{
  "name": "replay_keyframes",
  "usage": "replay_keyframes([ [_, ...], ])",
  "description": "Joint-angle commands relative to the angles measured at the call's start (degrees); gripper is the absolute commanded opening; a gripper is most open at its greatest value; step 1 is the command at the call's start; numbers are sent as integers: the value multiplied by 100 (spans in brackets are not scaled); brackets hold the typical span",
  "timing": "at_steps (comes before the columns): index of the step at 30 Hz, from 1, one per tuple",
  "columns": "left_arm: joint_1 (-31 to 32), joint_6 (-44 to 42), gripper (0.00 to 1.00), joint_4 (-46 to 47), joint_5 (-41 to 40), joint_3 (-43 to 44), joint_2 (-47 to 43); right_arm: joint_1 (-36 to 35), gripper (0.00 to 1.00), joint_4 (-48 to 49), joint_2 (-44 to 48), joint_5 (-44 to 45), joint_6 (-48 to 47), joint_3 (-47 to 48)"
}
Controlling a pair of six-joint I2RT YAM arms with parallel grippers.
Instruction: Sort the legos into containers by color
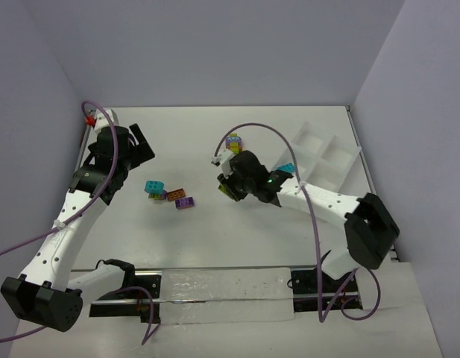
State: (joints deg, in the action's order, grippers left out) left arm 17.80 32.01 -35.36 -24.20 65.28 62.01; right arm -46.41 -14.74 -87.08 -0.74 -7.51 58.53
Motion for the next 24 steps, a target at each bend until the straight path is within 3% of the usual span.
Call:
replay_keyframes([
  [1,13,3,99,389,144,20,35,605,2,384,990,267,690,-253],
  [13,13,-336,99,187,713,178,285,1877,0,-504,2284,1389,1533,-351],
  [18,13,-464,99,-253,500,567,779,2666,0,-624,2952,2257,3189,-691],
  [24,13,-453,99,-516,712,613,833,3172,0,-1128,3539,3282,4252,-1164],
])
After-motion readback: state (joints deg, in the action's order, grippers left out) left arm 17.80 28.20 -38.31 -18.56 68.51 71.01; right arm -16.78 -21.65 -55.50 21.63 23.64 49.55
